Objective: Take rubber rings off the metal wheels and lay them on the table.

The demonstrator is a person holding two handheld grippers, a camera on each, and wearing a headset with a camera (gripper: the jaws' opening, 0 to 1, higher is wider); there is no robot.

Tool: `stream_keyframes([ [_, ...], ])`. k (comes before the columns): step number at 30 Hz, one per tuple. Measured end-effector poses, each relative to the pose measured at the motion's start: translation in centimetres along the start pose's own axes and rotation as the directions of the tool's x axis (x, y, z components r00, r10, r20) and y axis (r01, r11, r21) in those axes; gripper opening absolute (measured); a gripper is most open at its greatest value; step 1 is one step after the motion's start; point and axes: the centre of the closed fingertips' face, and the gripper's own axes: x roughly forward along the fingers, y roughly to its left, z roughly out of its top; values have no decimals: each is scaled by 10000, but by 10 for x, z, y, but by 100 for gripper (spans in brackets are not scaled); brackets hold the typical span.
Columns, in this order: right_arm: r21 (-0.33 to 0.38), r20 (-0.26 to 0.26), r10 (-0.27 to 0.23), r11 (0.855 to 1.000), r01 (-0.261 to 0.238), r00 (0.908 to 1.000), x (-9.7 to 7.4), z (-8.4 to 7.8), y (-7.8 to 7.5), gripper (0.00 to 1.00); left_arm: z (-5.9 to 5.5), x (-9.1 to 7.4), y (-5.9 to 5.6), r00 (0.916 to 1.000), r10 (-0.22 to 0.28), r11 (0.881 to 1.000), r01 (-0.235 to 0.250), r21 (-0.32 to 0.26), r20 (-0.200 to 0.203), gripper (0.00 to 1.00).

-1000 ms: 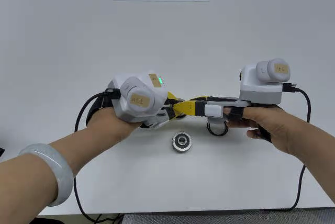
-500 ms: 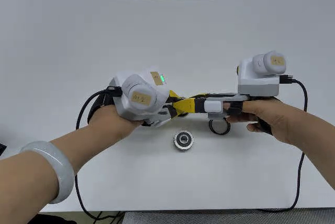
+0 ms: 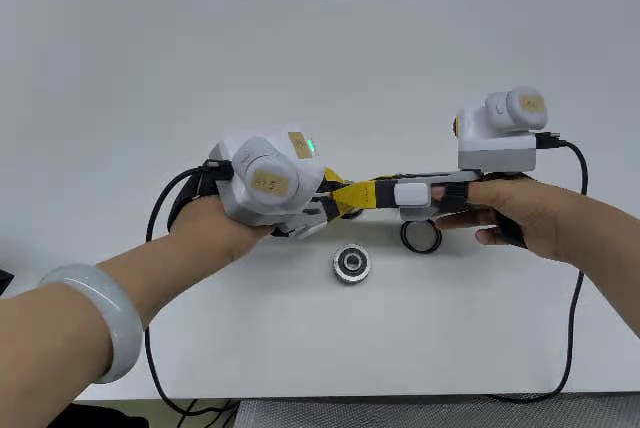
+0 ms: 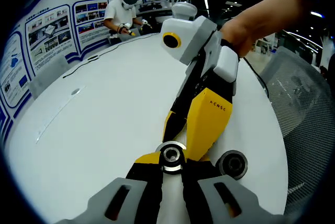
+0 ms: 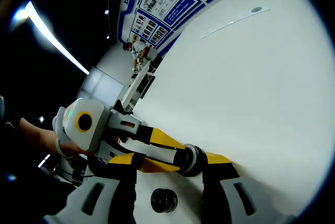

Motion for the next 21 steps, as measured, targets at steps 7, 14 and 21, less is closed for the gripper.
stream_keyframes([
  [7,-157,-553,46,9999,-55,9985,-4,-5,2,52,0,0,0,10000,-3,10000,3,-2,0,13],
  [14,-269,-899,42,9996,-67,9959,-6,-10,3,52,0,0,1,10000,-3,10000,3,-12,-3,13],
  [21,-351,-1045,57,9993,-94,9945,-8,-13,6,52,0,0,1,10000,-6,10000,6,-32,4,13],
])
